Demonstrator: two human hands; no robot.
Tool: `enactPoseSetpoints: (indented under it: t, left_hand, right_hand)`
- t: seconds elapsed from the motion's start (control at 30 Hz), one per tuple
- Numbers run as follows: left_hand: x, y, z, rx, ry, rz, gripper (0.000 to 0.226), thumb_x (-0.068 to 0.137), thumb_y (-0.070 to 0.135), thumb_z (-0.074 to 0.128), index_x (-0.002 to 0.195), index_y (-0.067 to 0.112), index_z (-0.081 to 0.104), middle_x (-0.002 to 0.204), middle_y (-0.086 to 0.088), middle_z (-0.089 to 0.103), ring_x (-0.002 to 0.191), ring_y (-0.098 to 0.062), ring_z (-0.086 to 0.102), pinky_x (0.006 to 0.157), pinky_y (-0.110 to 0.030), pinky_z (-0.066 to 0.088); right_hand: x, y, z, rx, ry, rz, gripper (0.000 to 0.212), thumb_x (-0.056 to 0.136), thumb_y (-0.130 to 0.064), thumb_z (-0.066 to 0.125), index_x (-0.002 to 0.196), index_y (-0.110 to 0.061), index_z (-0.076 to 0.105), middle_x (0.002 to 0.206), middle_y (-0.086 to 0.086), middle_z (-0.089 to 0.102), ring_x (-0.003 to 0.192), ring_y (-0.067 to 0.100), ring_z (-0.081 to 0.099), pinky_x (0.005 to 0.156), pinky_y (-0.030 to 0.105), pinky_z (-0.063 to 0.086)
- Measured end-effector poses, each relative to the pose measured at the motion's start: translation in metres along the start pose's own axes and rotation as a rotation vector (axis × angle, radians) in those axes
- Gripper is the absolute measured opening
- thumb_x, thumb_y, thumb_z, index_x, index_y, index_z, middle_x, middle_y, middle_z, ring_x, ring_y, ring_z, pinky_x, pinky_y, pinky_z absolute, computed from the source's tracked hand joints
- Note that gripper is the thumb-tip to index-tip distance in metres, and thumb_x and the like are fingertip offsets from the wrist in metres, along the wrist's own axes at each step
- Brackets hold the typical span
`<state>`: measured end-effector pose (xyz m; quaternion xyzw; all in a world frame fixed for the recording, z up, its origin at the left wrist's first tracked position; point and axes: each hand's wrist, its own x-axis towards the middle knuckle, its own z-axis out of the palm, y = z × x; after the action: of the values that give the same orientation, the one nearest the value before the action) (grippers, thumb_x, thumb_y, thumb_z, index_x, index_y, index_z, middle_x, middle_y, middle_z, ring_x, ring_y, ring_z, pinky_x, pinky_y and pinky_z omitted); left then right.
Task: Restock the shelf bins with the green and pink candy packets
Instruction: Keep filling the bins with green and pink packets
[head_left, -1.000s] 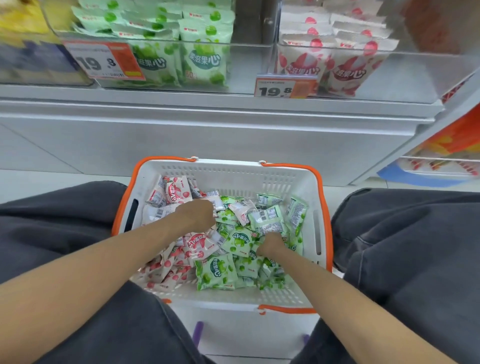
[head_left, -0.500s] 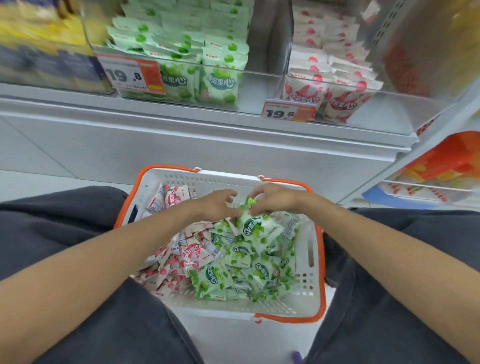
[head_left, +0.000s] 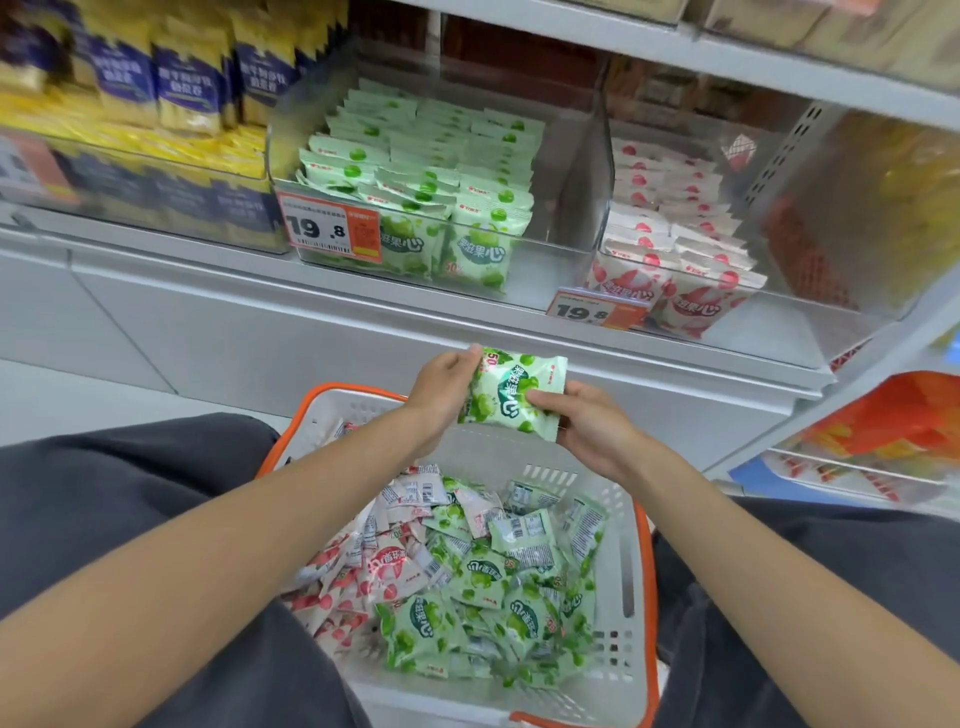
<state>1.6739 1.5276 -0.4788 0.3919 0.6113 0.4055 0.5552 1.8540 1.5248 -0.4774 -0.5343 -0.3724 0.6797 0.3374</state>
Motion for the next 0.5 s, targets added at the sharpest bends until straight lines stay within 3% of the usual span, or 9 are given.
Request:
enactPoseSetpoints:
  t: [0.1, 0.2, 0.3, 0.37, 0.5]
  left_hand:
    - [0.007, -0.005, -0.001, -0.078, 0.194, 0.04, 0.036, 0.1, 0.034, 0.052, 0.072, 0.011, 0.052, 0.076, -0.014, 0.056, 0.074, -0.025, 0.054, 0.066, -0.033, 0.045]
    - [0.013, 0.004, -0.006, 0.008, 0.301, 0.162, 0.042, 0.098, 0.031, 0.057, 0.061, 0.013, 0.05, 0.063, -0.003, 0.05, 0.065, -0.019, 0.046, 0.063, -0.031, 0.038]
    - [0.017, 0.03, -0.017, 0.186, 0.285, 0.38, 0.036, 0.1, 0.036, 0.049, 0.08, 0.01, 0.063, 0.076, -0.003, 0.064, 0.075, -0.023, 0.06, 0.072, -0.036, 0.047]
    - [0.018, 0.049, -0.026, 0.235, 0.32, 0.486, 0.026, 0.102, 0.033, 0.043, 0.098, 0.015, 0.061, 0.091, 0.002, 0.065, 0.087, -0.02, 0.062, 0.078, -0.036, 0.048]
    - [0.029, 0.064, -0.041, 0.184, 0.379, 0.49, 0.014, 0.101, 0.021, 0.043, 0.105, 0.018, 0.056, 0.095, 0.004, 0.06, 0.094, -0.019, 0.06, 0.088, -0.038, 0.05]
  right_hand:
    - [-0.001, -0.008, 0.008, -0.121, 0.0, -0.058, 0.025, 0.088, -0.008, 0.067, 0.111, 0.001, 0.066, 0.104, 0.015, 0.073, 0.088, 0.024, 0.069, 0.082, 0.034, 0.057]
    - [-0.005, -0.026, 0.019, -0.229, 0.087, -0.174, 0.02, 0.087, -0.007, 0.069, 0.105, 0.001, 0.069, 0.089, 0.006, 0.076, 0.072, 0.014, 0.07, 0.068, 0.026, 0.054]
    - [-0.013, -0.067, 0.026, -0.419, 0.162, -0.402, 0.017, 0.087, -0.001, 0.068, 0.103, -0.002, 0.069, 0.088, 0.001, 0.074, 0.066, 0.001, 0.068, 0.065, 0.022, 0.055]
    - [-0.021, -0.108, 0.033, -0.495, 0.204, -0.557, 0.023, 0.087, -0.003, 0.068, 0.109, -0.009, 0.064, 0.094, -0.001, 0.071, 0.073, -0.001, 0.069, 0.068, 0.022, 0.057]
    - [-0.017, -0.186, 0.048, -0.679, 0.288, -0.851, 0.023, 0.087, -0.01, 0.068, 0.109, -0.015, 0.063, 0.101, -0.003, 0.071, 0.092, 0.006, 0.069, 0.076, 0.024, 0.057]
